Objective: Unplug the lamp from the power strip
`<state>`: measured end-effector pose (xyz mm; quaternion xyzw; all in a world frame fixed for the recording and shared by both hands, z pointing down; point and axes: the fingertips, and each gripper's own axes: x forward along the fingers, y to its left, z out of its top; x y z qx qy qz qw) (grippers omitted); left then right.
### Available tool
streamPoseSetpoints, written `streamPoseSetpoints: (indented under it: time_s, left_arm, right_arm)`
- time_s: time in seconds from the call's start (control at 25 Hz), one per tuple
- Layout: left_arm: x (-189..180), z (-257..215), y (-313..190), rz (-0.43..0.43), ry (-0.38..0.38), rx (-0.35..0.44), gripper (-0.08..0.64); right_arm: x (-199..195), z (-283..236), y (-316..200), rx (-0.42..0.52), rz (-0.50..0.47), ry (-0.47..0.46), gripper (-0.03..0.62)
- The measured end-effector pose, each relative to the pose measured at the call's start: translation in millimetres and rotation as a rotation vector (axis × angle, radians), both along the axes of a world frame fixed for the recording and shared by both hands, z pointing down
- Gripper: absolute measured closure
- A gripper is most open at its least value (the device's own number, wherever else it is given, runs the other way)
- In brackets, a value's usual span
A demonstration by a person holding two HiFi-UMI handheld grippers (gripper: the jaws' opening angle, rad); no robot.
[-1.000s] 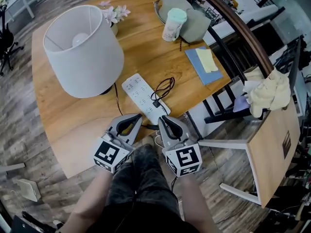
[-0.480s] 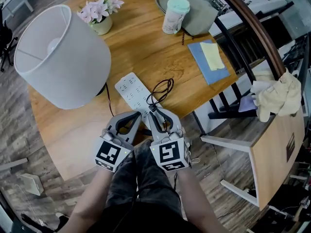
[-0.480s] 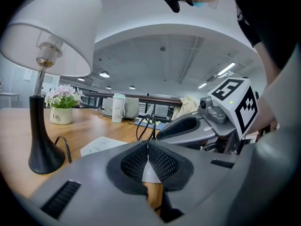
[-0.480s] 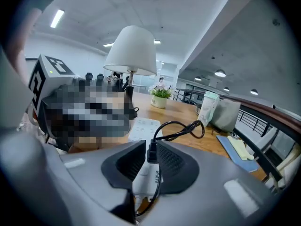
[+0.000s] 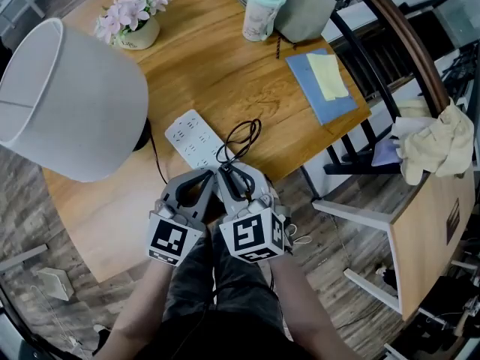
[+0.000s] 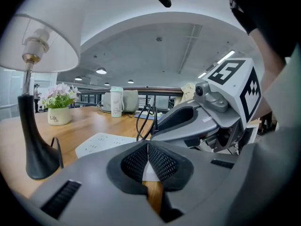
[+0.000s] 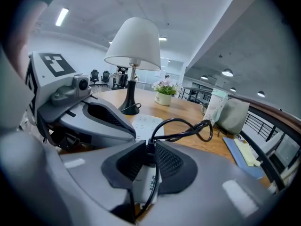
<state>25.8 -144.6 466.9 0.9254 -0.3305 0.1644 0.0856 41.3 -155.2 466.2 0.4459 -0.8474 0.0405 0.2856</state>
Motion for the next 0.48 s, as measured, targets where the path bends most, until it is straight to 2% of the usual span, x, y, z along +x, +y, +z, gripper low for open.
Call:
streamPoseSetpoints:
  time_s: [0.32,0.48]
  left_arm:
    - [6,10,-4,0.011,-0.078,0.007,0.563]
    - [10,16,-2,0.027,-0.138,-0.002,0.563]
  right_arm:
    - [0,0,0,0.003,-0.034,0.005,0.522]
    - [1,0,0,-0.019,-0.039,-0.045,0.522]
